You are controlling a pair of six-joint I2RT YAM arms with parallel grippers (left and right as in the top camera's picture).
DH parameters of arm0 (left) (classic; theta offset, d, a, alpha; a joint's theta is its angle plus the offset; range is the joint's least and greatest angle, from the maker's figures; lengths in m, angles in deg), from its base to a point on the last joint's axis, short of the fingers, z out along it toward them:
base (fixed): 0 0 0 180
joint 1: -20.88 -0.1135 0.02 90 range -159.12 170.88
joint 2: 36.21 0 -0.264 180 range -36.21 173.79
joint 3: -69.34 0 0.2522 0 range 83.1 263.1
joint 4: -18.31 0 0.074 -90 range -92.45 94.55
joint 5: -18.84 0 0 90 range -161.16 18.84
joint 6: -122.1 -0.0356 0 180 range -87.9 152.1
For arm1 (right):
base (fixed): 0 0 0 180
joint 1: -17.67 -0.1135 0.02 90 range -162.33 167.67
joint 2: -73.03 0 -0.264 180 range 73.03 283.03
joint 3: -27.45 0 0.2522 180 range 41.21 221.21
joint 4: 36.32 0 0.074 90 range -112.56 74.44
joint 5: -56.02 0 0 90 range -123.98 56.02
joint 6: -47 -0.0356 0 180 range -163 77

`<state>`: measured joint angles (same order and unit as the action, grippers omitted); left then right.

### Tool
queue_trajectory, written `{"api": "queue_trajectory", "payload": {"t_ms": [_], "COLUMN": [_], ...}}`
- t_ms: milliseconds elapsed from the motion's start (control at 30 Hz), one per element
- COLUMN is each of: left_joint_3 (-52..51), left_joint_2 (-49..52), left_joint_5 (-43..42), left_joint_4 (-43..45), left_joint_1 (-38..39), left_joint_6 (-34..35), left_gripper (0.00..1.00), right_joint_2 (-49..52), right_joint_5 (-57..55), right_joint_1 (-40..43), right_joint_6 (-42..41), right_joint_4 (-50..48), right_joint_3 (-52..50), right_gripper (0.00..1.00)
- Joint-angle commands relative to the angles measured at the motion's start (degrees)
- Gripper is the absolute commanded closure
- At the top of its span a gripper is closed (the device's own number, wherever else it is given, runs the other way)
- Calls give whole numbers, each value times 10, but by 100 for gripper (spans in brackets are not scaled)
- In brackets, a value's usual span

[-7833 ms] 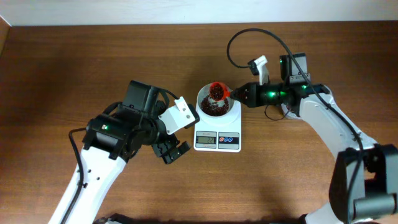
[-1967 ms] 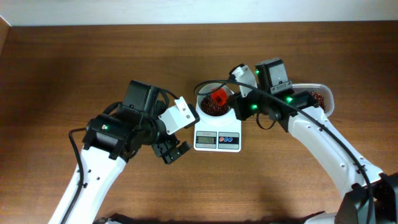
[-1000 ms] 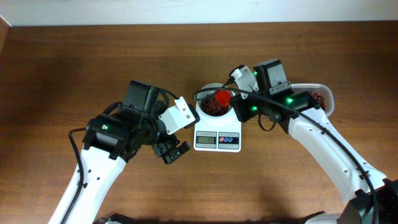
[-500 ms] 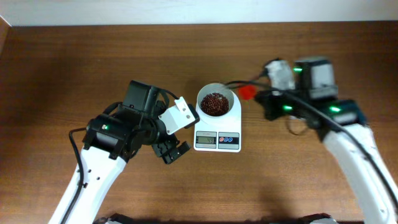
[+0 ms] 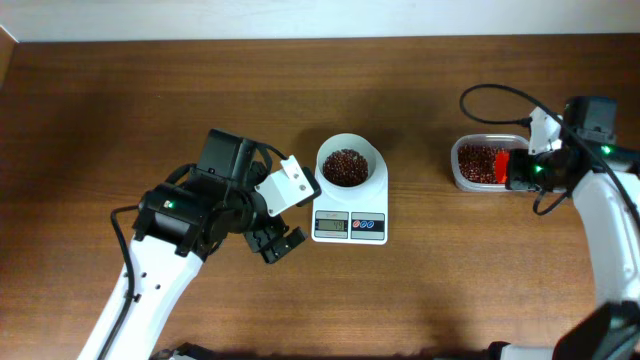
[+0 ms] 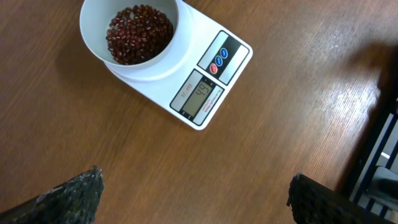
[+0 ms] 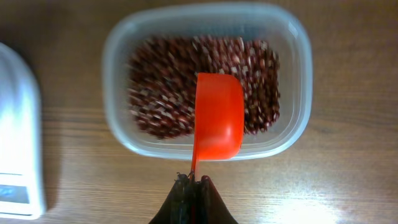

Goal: Scoop and weigh 50g on scale
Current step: 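Carry the red scoop with the right gripper over the bean tub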

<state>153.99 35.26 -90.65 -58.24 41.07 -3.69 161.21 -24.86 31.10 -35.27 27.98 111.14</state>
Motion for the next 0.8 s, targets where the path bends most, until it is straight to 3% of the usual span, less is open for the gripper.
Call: {"api": "queue_trajectory", "payload": {"t_ms": [0,167,500,767], "left_joint_3": [5,5,5,5], "left_joint_2": [-9,-9,-9,-9], "left_joint_5": [-6,-6,-6,-6], "left_joint_4": [1,1,1,1], "left_joint_1": [-1,-1,-1,-1], "left_joint_6": [2,2,2,2], "left_gripper": [1,1,1,1], "right_joint_2": [43,57,91,113], "right_joint_5": [-37,-102,-106,14], "right_joint_1": [2,2,1,2], "right_joint_6": [5,11,41,31], "right_joint_4": [-20,-64,-64,-38], "right_joint_3": [0,0,0,0], "right_gripper": [96,96,96,96]}}
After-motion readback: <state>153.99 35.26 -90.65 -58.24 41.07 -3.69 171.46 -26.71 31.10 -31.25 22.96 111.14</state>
